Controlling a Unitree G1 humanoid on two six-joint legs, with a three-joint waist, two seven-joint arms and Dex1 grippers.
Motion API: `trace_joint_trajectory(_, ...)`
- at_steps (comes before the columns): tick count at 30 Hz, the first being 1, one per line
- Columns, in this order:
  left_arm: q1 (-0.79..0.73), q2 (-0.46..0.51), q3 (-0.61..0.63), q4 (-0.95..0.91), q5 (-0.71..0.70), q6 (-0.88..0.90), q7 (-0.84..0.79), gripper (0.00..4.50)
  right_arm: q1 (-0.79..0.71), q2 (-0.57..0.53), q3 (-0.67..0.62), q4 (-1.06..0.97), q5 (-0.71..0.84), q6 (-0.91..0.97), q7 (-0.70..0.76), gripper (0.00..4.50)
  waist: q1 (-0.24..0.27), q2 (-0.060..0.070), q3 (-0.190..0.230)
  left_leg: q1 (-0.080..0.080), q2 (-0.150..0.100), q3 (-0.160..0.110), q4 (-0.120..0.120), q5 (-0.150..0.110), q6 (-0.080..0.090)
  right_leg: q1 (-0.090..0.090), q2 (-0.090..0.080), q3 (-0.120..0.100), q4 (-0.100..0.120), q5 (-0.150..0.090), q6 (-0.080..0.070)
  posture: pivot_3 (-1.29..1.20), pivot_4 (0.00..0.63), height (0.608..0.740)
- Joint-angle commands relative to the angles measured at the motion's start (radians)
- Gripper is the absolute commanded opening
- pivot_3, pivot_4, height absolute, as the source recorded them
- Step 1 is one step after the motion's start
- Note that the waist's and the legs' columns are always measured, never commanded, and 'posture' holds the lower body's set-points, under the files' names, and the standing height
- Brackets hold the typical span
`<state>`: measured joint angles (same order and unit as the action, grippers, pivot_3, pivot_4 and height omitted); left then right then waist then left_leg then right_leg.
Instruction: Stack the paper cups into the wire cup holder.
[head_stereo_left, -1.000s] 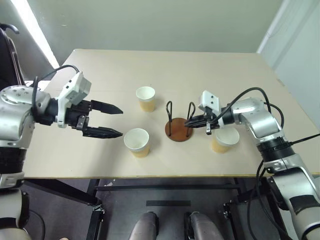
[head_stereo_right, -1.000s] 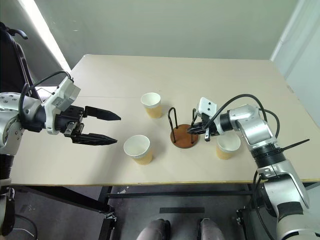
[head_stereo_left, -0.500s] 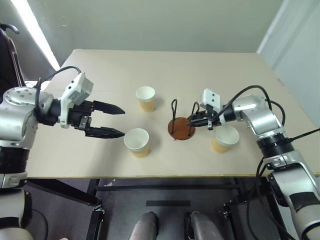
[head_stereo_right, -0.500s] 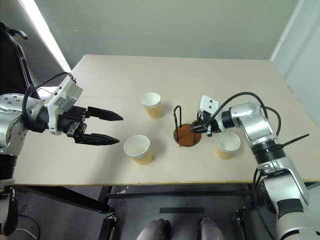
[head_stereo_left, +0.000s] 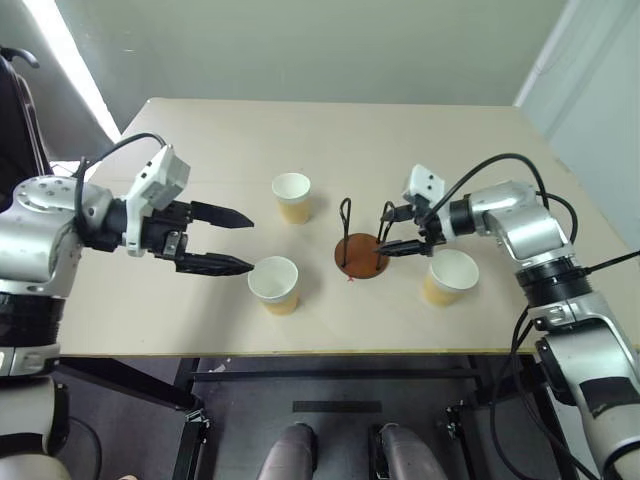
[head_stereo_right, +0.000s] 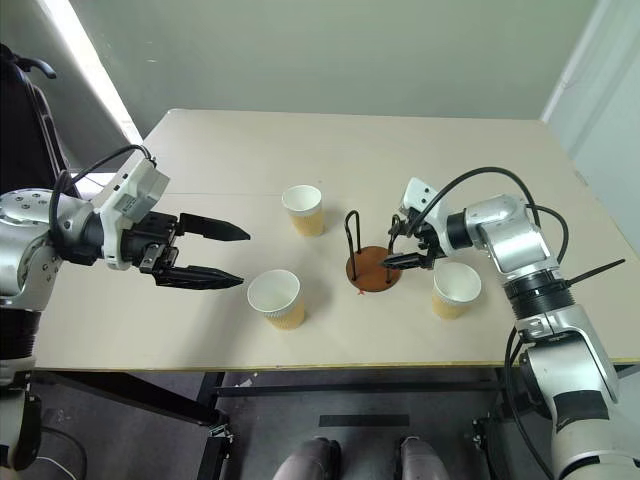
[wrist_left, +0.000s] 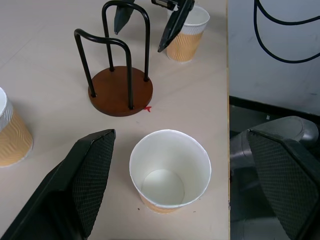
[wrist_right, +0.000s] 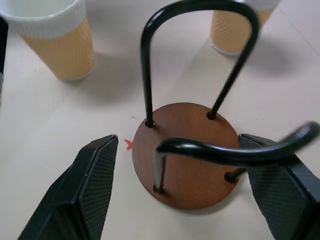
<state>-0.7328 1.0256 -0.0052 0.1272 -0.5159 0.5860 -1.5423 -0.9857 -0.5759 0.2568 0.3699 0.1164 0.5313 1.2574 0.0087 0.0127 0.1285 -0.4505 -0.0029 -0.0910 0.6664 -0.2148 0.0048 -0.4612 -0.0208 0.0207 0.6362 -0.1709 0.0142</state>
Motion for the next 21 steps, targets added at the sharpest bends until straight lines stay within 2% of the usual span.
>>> trace_joint_trajectory(1,-0.025,-0.007,0.016,-0.014,-0.003,-0.007,0.003,4.50,-0.032,-0.033,-0.046,-0.068,0.035,0.058,0.008,3.90,0.000,0.000,0.000,0.000,0.000,0.000,0.000,0.000,0.000,0.000,0.000,0.000,0.000,0.000,0.000,0.00,0.150,0.740)
trace_joint_trajectory(7,-0.037,-0.025,0.010,-0.002,0.004,-0.012,0.002,4.50,-0.012,-0.103,-0.063,-0.176,0.080,0.167,0.030,3.90,-0.001,0.000,0.000,0.000,0.000,0.000,0.000,0.000,-0.001,0.000,0.000,0.000,0.000,0.000,0.000,0.00,0.150,0.740)
trace_joint_trajectory(14,-0.093,-0.066,0.030,0.036,-0.014,-0.009,0.021,4.50,0.044,-0.257,-0.139,-0.451,0.216,0.278,0.091,3.90,0.004,0.000,0.000,0.000,0.000,0.000,0.000,0.001,-0.001,0.000,0.000,0.000,0.000,0.000,0.000,0.00,0.150,0.740)
trace_joint_trajectory(18,-0.157,-0.082,0.032,0.075,-0.016,-0.010,0.014,4.50,0.142,-0.373,-0.171,-0.603,0.255,0.226,0.144,3.90,0.006,0.000,0.000,0.000,0.000,0.000,0.000,0.001,-0.001,0.001,0.000,0.000,0.000,0.000,0.000,0.00,0.150,0.740)
trace_joint_trajectory(21,-0.185,-0.087,0.004,0.092,0.001,-0.026,-0.019,4.50,0.278,-0.483,-0.145,-0.688,0.184,0.111,0.150,3.90,0.007,0.000,0.000,0.000,0.000,0.000,0.000,0.001,-0.001,0.002,0.000,0.000,-0.001,0.000,0.001,0.00,0.150,0.740)
